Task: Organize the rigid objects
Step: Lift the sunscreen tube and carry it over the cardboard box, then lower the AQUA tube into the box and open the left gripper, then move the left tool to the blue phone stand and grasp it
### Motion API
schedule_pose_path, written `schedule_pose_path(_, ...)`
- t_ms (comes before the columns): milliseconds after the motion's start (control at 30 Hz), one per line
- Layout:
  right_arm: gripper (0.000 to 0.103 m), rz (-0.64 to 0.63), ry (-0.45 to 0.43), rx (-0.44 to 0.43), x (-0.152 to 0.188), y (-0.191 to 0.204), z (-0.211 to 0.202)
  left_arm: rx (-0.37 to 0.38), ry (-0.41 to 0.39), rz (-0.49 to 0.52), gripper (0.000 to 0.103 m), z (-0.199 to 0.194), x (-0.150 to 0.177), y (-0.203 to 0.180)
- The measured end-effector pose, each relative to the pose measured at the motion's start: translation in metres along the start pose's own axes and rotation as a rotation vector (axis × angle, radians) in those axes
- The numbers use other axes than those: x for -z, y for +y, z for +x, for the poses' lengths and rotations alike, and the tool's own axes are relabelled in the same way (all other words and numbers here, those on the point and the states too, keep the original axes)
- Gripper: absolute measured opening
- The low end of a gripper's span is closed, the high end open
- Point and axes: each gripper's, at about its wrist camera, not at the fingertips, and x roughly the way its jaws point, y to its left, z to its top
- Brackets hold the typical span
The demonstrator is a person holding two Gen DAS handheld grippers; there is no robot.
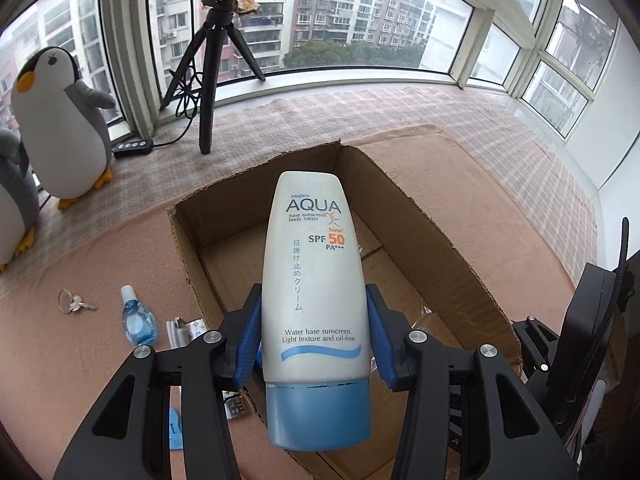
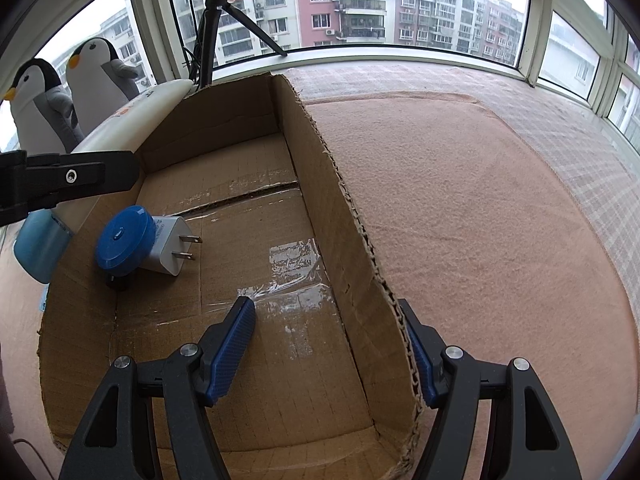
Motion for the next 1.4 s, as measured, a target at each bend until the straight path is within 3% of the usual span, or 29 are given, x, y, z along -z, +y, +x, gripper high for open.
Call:
schedule_pose_path(367,0.066,0.000,0.000,0.000,0.000,0.000,0.000,0.013,0.002,0.010,0.047,0.002,-0.004,-0.011)
schedule_pose_path(500,0.066,0.001,0.000,0.001,0.000,-0.001,0.000,0.014,-0.013,0.000,0.071,-0.001,-0.007,-0.010)
schedule_pose_path(1033,0.067,0.001,0.001,0.002,0.000,-0.002,0.000,0.015,-0.025,-0.001,0.072,-0.012,-0.007,-0.005)
schedule_pose_path(1167,0.067,-0.001,0.001,0.002,0.000,-0.002,0.000,0.008,-0.035,-0.013,0.072,-0.023,-0.001,0.009)
schedule_pose_path(1400,0.067,-0.001,0.002,0.002,-0.001,-0.003,0.002,-0.041,-0.056,-0.105,0.072,-0.054,0.018,0.074)
